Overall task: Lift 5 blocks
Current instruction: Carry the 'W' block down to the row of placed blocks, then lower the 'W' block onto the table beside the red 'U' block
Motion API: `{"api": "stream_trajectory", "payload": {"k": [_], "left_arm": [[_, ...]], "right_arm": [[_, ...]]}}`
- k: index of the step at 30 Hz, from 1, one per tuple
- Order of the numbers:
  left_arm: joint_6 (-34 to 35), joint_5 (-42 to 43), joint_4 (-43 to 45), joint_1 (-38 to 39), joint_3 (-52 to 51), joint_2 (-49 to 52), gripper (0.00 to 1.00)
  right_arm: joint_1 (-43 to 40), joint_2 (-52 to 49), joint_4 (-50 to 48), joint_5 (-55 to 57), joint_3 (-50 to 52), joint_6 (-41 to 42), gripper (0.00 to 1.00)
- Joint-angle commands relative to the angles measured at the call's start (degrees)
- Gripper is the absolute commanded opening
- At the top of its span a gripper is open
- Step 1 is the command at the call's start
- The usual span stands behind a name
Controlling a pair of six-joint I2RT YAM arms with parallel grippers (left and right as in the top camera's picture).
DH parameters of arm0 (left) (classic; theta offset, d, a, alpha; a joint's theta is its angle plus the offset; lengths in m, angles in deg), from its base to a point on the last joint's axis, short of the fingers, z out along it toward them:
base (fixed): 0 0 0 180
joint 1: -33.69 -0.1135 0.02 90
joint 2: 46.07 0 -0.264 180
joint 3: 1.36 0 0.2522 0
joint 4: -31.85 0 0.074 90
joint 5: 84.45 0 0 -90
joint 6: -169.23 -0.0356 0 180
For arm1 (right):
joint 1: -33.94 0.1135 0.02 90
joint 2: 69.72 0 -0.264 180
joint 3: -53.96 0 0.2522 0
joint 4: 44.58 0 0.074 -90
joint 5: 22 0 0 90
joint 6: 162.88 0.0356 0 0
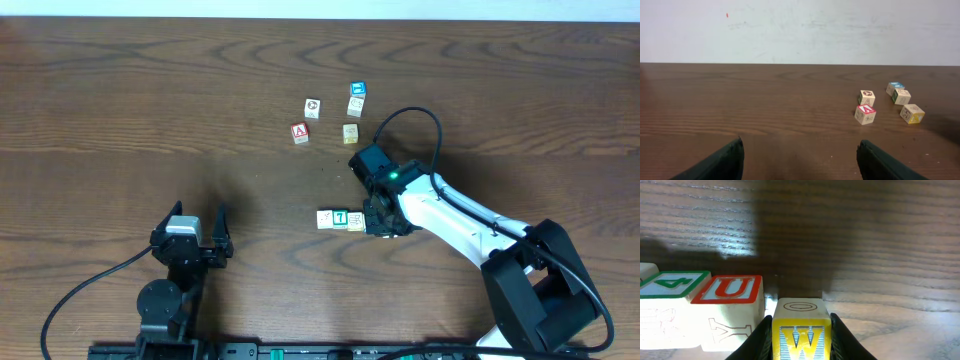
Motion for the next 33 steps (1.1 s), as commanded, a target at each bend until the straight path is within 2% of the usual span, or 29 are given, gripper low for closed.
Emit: {"api": "stream_trajectory", "payload": {"k": [1, 8, 15, 26, 33], "left_arm": [[0.3, 1.0, -2.3, -0.3, -0.7, 0.0, 0.73], [0.3, 1.0, -2.3, -0.3, -0.7, 0.0, 0.72], [0.3, 1.0, -2.3, -0.3, -0.7, 0.0, 0.72], [0.3, 1.0, -2.3, -0.3, -0.7, 0.0, 0.73], [0.3, 1.0, -2.3, -0.3, -0.7, 0.0, 0.73]], "right_arm": [[0.6, -1.0, -0.8, 1.1, 1.3, 1.6, 0.01], [0.5, -1.0, -2.4, 2.1, 1.3, 1.6, 0.03], [0.4, -1.0, -3.3, 3.8, 1.3, 1.6, 0.14], [-1.1, -1.0, -3.6, 3.8, 1.3, 1.6, 0.03], [-1.0, -1.0, -2.5, 1.6, 1.3, 1.6, 0.04]]}}
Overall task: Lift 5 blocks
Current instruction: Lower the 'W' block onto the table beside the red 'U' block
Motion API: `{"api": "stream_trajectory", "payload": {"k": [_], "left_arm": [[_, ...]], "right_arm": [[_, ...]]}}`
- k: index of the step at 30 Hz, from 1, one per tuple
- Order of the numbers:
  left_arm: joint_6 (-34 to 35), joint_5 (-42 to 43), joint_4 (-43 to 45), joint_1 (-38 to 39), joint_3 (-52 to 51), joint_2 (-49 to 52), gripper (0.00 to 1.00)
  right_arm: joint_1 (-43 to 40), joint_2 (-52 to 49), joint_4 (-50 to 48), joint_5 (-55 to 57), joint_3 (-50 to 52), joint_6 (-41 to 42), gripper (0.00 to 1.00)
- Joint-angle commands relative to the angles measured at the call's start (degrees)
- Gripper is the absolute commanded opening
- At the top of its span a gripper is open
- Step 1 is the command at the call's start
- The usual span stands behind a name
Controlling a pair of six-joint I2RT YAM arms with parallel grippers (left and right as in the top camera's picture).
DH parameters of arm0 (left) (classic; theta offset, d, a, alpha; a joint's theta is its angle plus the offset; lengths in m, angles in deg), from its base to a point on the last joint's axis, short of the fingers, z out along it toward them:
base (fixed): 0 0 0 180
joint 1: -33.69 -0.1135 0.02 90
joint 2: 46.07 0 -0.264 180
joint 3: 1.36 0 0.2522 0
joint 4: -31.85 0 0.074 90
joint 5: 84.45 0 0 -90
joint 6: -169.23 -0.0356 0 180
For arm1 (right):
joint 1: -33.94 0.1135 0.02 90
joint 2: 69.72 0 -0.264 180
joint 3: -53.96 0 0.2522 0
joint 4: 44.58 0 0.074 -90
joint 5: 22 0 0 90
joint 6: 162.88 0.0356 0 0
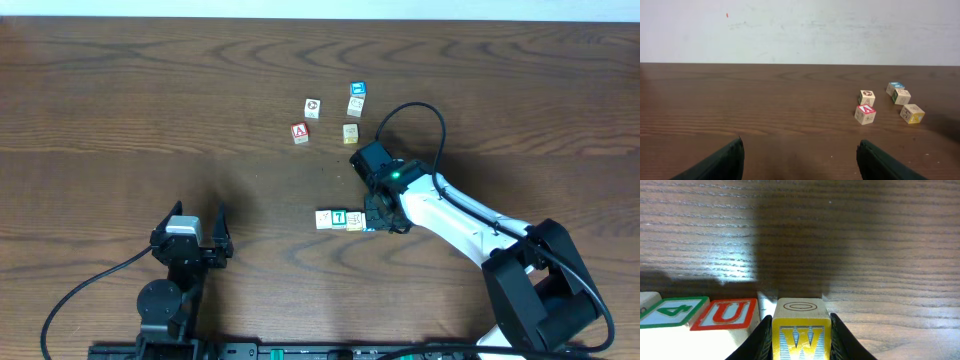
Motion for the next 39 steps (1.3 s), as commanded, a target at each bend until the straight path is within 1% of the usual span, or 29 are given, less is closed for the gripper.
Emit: {"api": "stream_trajectory", "payload": {"k": [1, 3, 5, 10, 14, 18, 21, 23, 30, 36, 37, 39], "left_arm": [[0.3, 1.0, -2.3, -0.3, -0.7, 0.0, 0.73], [0.3, 1.0, -2.3, -0.3, -0.7, 0.0, 0.73], [0.3, 1.0, -2.3, -0.3, -0.7, 0.0, 0.73], [0.3, 1.0, -2.3, -0.3, -0.7, 0.0, 0.72], [0.3, 1.0, -2.3, -0.3, -0.7, 0.0, 0.73], [0.3, 1.0, -2.3, -0.3, -0.7, 0.0, 0.72], [0.3, 1.0, -2.3, -0.3, -0.7, 0.0, 0.73], [0.3, 1.0, -2.3, -0.3, -0.7, 0.0, 0.73], [0.3, 1.0, -2.3, -0.3, -0.7, 0.0, 0.72], [0.3, 1.0, -2.3, -0.3, -0.7, 0.0, 0.73], [0.3, 1.0, -2.3, -0.3, -0.7, 0.0, 0.73], [0.3, 1.0, -2.3, -0.3, -0.7, 0.0, 0.73]], "right_arm": [[-0.4, -1.1, 0.9, -1.0, 1.0, 1.0, 0.04], [-0.4, -1.1, 1.2, -1.0, 1.0, 1.6, 0.06], [-0.4, -1.1, 1.5, -1.2, 1.0, 1.6, 0.09], [-0.4, -1.1, 1.9, -1.4, 1.0, 1.6, 0.22], [-0.4, -1.1, 2.3, -1.4, 1.0, 1.6, 0.25], [-0.4, -1.1, 2.6, -1.4, 1.0, 1.5, 0.34], [-0.4, -1.1, 2.9, -1.4, 1.0, 1.5, 0.36], [-0.4, -1.1, 2.8, -1.4, 1.0, 1.5, 0.41], [-0.7, -1.1, 2.5, -1.3, 0.8, 1.5, 0.43], [-1.8, 0.2, 3.0, -1.3, -0.1, 1.2, 0.43], [-2.0, 0.7, 3.0, -1.4, -0.2, 0.8, 0.43], [-2.5, 2.7, 3.0, -1.3, -0.4, 0.2, 0.47]]}}
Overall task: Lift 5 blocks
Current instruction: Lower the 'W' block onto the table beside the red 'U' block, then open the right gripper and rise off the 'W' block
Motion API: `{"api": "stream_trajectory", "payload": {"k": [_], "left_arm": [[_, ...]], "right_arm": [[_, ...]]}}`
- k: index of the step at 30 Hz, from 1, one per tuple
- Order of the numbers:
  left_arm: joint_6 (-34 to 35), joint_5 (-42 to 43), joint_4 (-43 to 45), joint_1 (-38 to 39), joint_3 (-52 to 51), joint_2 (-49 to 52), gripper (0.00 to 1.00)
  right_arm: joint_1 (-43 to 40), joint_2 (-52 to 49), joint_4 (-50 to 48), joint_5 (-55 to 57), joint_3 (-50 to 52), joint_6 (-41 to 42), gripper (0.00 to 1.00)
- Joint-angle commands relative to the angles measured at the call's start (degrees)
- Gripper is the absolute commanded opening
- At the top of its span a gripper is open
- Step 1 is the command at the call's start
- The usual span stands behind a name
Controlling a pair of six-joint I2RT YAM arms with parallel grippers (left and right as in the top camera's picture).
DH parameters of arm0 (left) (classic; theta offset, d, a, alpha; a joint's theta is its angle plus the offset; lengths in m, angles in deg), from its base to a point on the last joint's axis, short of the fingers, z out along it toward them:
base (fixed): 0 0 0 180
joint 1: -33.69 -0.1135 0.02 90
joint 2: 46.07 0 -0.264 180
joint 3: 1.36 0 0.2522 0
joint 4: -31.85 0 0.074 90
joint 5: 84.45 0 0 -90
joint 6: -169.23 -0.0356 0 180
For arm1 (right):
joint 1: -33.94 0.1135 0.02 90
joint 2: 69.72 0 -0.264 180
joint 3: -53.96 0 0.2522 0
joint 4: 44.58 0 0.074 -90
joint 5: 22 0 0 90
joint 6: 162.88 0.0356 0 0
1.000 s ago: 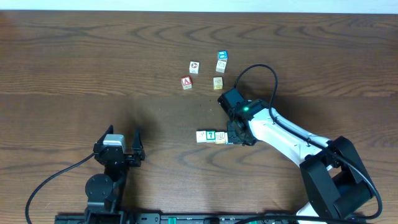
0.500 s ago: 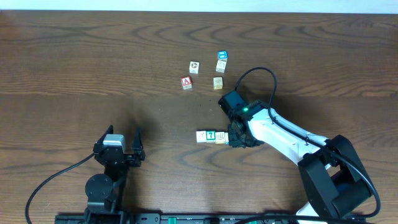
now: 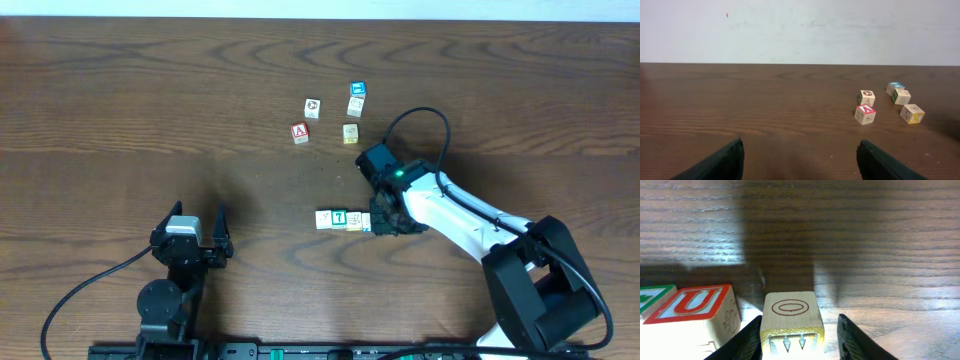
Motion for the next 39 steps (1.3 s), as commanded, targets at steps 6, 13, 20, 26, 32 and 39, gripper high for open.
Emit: {"api": "stream_trajectory", "payload": {"k": [6, 13, 20, 26, 32, 39], "left_arm": [[0.3, 1.0, -2.3, -0.3, -0.7, 0.0, 0.73], [0.3, 1.0, -2.3, -0.3, -0.7, 0.0, 0.73], [0.3, 1.0, -2.3, -0.3, -0.7, 0.0, 0.73], [0.3, 1.0, -2.3, -0.3, -0.7, 0.0, 0.73], [0.3, 1.0, -2.3, -0.3, -0.7, 0.0, 0.73], [0.3, 1.0, -2.3, -0.3, -0.7, 0.0, 0.73]], "right_arm": [[-1.8, 8.8, 0.0, -0.2, -1.1, -4.5, 0.61], [-4.0, 13.4, 0.8, 0.1, -1.7, -5.4, 0.32], [-7.9, 13.5, 6.1, 1.4, -0.7, -3.8, 0.01], [-7.3, 13.5, 4.9, 1.7, 1.9, -4.6, 0.01], [-7.2, 13.5, 1.4, 0.4, 7.7, -4.6, 0.01], [-7.2, 13.5, -4.4, -5.0, 12.4, -7.0, 0.01]]}}
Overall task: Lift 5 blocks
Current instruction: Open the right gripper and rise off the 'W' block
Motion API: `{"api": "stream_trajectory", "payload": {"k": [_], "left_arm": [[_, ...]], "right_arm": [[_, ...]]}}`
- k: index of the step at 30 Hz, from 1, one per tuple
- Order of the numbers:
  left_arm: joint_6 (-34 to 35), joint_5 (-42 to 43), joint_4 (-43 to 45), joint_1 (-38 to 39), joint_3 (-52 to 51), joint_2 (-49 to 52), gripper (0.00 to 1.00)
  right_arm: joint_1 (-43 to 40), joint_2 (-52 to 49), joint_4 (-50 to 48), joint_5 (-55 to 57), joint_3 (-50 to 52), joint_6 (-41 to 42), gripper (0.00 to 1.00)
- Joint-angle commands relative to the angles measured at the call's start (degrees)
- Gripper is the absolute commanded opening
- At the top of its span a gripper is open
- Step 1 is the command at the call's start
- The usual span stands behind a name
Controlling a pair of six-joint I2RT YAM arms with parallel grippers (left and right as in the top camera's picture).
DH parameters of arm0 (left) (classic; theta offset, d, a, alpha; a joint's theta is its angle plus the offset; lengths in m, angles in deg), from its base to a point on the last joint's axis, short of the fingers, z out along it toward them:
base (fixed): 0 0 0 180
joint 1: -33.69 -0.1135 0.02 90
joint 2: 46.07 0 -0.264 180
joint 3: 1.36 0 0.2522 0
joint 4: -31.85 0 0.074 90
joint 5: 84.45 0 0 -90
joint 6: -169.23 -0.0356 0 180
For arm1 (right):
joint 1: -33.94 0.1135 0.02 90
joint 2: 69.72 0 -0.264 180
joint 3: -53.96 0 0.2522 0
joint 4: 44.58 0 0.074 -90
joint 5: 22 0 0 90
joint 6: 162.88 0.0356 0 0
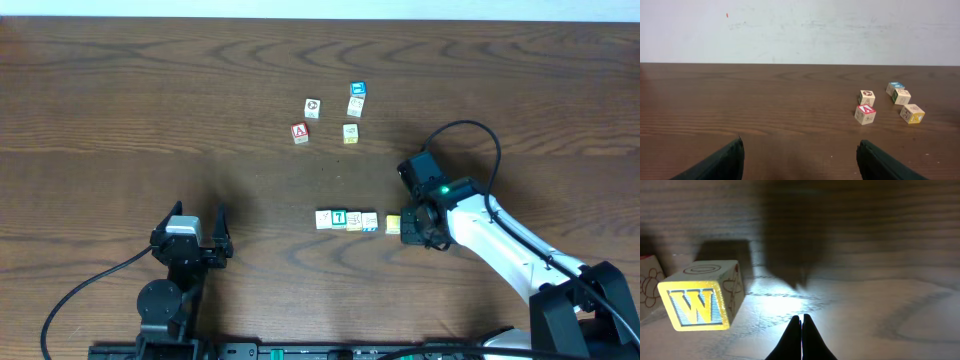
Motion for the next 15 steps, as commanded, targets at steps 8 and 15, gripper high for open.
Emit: {"api": "stream_trajectory", "payload": {"k": [8, 15], "left_arm": [[0.3, 1.0, -2.3, -0.3, -0.7, 0.0, 0.73], [0.3, 1.0, -2.3, -0.3, -0.7, 0.0, 0.73]], "right_arm": [[2.2, 0.9, -3.1, -4.7, 1.5, -4.0, 0.02], [3.5, 0.8, -7.2, -4.8, 2.4, -5.4, 0.04]]}}
